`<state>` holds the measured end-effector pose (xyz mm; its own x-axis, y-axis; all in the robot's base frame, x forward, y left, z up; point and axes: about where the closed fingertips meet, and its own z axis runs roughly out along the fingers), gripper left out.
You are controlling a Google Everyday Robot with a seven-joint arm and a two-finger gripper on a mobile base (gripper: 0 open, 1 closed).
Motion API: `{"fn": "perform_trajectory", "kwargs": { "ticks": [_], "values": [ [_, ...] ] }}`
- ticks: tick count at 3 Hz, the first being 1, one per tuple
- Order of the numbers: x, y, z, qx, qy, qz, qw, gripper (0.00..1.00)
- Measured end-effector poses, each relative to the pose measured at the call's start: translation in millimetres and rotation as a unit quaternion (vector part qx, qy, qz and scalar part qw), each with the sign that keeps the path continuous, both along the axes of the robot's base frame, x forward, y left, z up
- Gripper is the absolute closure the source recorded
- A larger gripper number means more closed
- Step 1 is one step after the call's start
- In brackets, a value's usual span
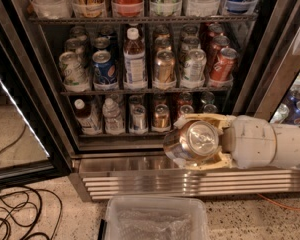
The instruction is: Pick orange can from bottom shelf of fridge
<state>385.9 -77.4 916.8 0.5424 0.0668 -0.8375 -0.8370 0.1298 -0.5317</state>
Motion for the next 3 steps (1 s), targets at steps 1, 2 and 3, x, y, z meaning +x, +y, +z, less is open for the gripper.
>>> {"fn": "perform_trajectory", "kwargs": {
  "ticks": [1,2,3],
  "values": [
    [-9,9,17,-0.048,0.022,0.026,0.9983,1.0],
    [-11,17,23,-0.102,0.053,0.05,0.9921,1.0],
    [-19,16,29,-0.13,0.071,0.064,0.9869,1.0]
  ]
}}
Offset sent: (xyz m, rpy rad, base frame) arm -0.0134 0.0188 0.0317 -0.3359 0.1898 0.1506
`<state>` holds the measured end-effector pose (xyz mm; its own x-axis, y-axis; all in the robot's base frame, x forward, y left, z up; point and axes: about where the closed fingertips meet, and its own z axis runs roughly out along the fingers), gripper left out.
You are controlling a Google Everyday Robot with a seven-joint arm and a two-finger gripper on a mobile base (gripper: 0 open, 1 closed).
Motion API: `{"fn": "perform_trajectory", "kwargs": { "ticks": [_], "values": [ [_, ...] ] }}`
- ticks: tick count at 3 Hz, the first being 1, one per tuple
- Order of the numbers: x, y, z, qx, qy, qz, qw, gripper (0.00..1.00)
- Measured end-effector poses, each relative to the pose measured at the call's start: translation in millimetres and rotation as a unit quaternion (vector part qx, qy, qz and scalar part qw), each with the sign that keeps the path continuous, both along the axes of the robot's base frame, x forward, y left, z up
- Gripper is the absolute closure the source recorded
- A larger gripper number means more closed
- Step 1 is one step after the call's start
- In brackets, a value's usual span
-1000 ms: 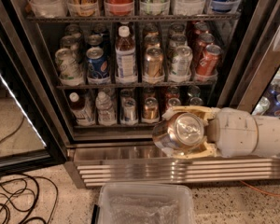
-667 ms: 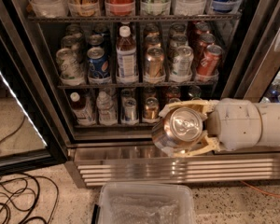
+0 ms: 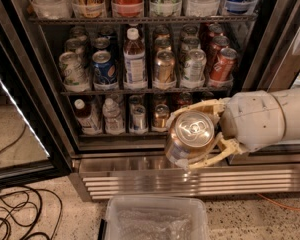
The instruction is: Pick orange can from bottom shelf of fridge
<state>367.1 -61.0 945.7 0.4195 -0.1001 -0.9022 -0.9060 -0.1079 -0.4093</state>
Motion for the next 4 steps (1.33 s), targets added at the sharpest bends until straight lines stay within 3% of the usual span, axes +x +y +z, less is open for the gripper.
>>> {"fn": "perform_trajectory", "kwargs": {
  "ticks": [1,3,4],
  "values": [
    [-16,-4,8,0.002,0.001,0.009,1.0,1.0],
    [-54,-4,32,0.042,-0.002,0.057,0.9975,1.0],
    [-54,-4,32,0.042,-0.002,0.057,0.9975,1.0]
  ]
}}
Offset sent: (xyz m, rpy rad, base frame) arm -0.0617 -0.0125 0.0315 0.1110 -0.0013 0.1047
